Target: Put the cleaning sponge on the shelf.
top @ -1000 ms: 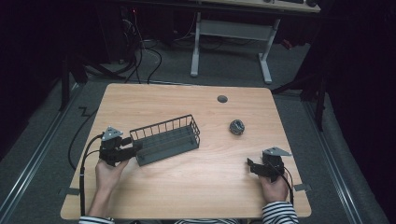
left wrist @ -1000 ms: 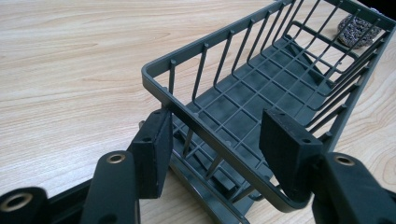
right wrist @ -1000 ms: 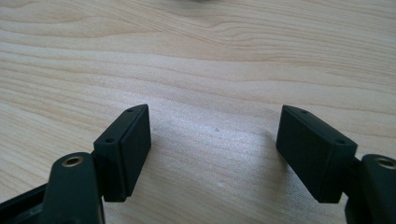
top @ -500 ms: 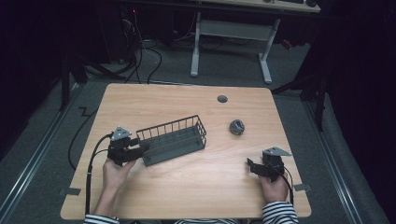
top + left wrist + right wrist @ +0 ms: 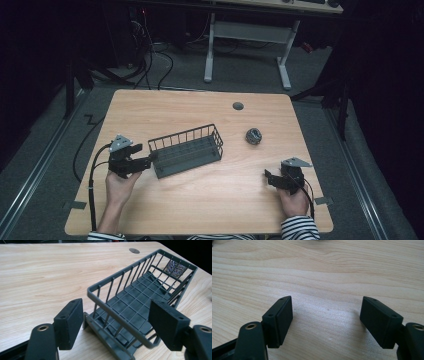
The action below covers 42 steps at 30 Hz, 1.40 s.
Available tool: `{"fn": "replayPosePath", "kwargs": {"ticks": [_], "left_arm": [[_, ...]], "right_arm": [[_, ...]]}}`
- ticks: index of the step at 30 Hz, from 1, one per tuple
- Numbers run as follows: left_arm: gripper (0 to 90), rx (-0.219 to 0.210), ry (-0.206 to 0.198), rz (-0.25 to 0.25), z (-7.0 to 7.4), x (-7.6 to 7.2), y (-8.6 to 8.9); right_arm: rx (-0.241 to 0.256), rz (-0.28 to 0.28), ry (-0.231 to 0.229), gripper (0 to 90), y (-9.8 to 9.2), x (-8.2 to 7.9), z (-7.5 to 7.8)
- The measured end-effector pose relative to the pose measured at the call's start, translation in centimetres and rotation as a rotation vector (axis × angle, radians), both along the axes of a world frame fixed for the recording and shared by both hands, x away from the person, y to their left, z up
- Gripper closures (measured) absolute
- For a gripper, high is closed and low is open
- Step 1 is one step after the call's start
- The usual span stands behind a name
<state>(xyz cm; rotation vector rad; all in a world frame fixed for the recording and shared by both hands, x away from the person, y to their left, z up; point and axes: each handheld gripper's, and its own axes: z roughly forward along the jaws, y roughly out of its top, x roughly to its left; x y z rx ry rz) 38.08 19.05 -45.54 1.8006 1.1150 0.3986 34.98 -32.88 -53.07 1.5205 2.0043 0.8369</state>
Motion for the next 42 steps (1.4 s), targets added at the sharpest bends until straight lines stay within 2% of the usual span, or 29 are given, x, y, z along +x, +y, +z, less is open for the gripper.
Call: {"fn": "replayPosePath", "kwargs": {"ticks": [3,6,12,16,18,22,24,26,32,42], "left_arm": [[27.2,0.002,-0.009,0.013,-0.2,-0.6,0.8],[27.3,0.032,-0.012,0.031,-0.9,-1.1,1.7],[27.9,0.055,0.040,0.091,-3.3,-1.5,3.9],[27.9,0.097,0.068,0.129,-4.7,-1.6,4.7],[28.0,0.121,0.076,0.143,-5.3,-1.6,5.0],[27.9,0.171,0.095,0.175,-6.3,-1.3,5.2],[27.8,0.184,0.115,0.188,-6.9,-1.1,5.4],[27.8,0.207,0.114,0.195,-7.2,-1.1,5.4],[27.7,0.224,0.134,0.220,-7.9,-0.9,5.6],[27.7,0.248,0.114,0.215,-8.1,-1.0,5.5]], "right_arm": [[0.000,-0.001,0.000,26.8,0.0,0.0,0.0],[0.000,0.002,0.001,26.8,0.0,0.0,0.0],[0.005,0.007,0.019,32.8,0.2,0.5,0.3],[0.032,0.019,0.027,33.0,0.4,0.9,0.5],[0.029,0.034,0.019,32.9,0.6,1.1,0.8],[0.054,0.044,0.003,32.5,0.9,1.7,1.3],[0.059,0.051,-0.002,32.3,1.1,2.0,1.6],[0.055,0.059,-0.012,31.8,1.4,2.5,1.9],[0.055,0.065,-0.026,29.6,2.2,4.2,2.9],[0.053,0.034,-0.023,28.0,2.6,7.5,3.7]]}}
